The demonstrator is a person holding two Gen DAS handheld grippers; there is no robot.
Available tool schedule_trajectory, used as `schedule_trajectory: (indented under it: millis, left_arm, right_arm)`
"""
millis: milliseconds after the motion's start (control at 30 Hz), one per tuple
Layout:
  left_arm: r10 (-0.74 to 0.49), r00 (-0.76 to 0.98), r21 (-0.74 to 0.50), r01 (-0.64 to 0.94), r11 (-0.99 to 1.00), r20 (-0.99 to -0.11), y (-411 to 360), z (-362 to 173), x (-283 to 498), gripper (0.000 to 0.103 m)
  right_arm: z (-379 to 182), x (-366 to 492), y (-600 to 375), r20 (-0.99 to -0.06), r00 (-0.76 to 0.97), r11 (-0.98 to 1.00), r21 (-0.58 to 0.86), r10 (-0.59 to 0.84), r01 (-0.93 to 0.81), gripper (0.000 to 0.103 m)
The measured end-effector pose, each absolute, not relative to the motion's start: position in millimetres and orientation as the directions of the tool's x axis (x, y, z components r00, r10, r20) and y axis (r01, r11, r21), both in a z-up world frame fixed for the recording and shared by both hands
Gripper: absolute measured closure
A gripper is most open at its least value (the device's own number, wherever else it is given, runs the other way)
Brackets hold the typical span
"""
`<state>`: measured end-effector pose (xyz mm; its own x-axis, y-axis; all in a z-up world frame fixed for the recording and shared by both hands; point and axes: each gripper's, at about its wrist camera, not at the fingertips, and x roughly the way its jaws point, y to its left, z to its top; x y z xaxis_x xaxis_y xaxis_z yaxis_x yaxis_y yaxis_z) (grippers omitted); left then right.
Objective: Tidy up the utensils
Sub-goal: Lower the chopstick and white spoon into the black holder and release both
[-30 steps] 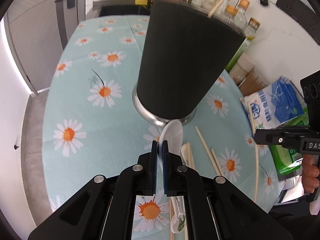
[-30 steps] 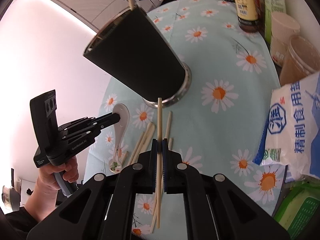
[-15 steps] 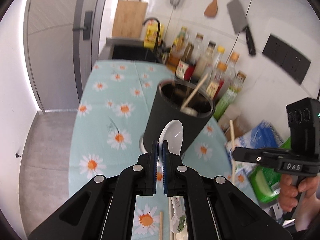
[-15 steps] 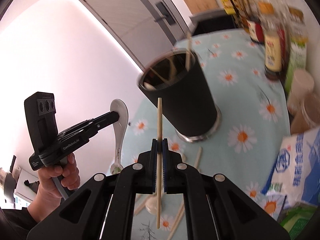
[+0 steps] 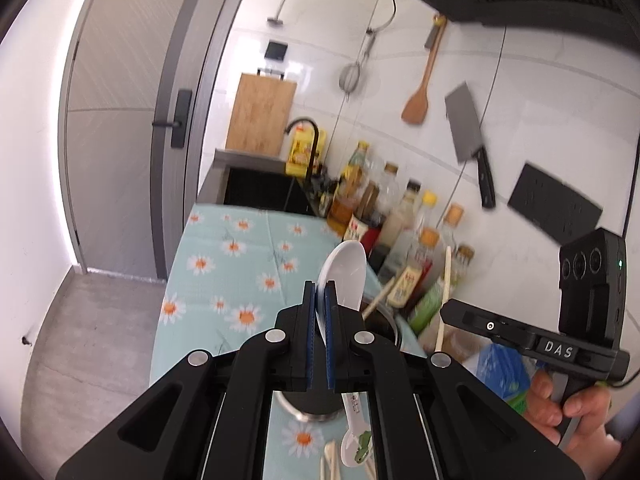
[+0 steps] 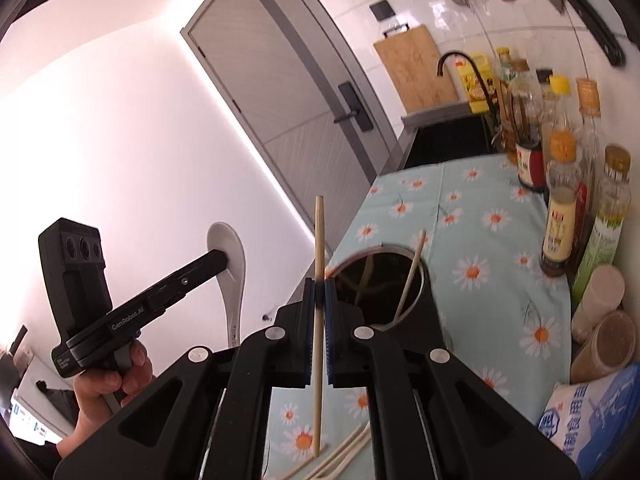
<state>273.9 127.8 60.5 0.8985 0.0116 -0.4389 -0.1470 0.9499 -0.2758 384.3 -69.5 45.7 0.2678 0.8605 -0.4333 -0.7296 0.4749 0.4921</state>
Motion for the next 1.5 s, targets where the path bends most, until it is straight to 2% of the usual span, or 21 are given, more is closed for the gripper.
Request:
schedule_trajectory:
  millis: [367,533,700,1067,1133,1167,1200,1267,1500]
  left_arm:
    - [-0.030,0.945,-0.281,-0.067,0.957,-0.327,122.1,85.2,313.3,0.100]
    - [-0.021,0.958,-0.267,-0.059,0.962,-0.285,120.9,88.6,327.7,0.100]
    - [-0.010,0.967,-0.246,-0.055,0.968,-0.253,123.0,79.6,343.3,0.100]
    - [0.040,0.934,-0.197,-0.116,0.974,-0.355,122.0,23.1,368.0,0.099]
    - [0.044,0.925,-0.210,-0.132,0.969,-0.378,124.7,15.4,368.5,0.097]
    - [0.042,0.922,-0.218,-0.135,0.967,-0.385,126.3,13.1,368.7,0.096]
    - [0.044,0.919,-0.222,-0.141,0.965,-0.392,126.8,11.4,368.2,0.095]
    - [0.054,0.916,-0.218,-0.152,0.964,-0.398,126.3,10.6,366.3,0.092]
    - [0.058,0.914,-0.213,-0.155,0.965,-0.402,121.5,11.5,357.4,0.091]
  right_arm:
    - [88.5,406.0,-66.7,-0.285,0.387,0.480,0.465,0.877,-0.744,0.097]
    - [94.7,420.3,-62.7,-0.255,0.435,0.504,0.452,0.864,-0.736,0.097]
    - [86.5,429.8,-50.6,-0.271,0.488,0.558,0.406,0.830,-0.724,0.097]
    - [16.9,452.8,-22.0,-0.412,0.453,0.605,0.415,0.791,-0.679,0.097]
    - [10.6,452.0,-19.5,-0.424,0.437,0.600,0.420,0.793,-0.681,0.096]
    - [8.9,452.0,-19.3,-0.427,0.428,0.595,0.425,0.797,-0.682,0.090]
    - [7.8,451.6,-19.4,-0.428,0.418,0.588,0.433,0.801,-0.684,0.087]
    - [7.5,449.5,-20.5,-0.431,0.421,0.591,0.429,0.798,-0.683,0.087]
    - [11.7,442.9,-33.8,-0.423,0.422,0.590,0.445,0.802,-0.674,0.087]
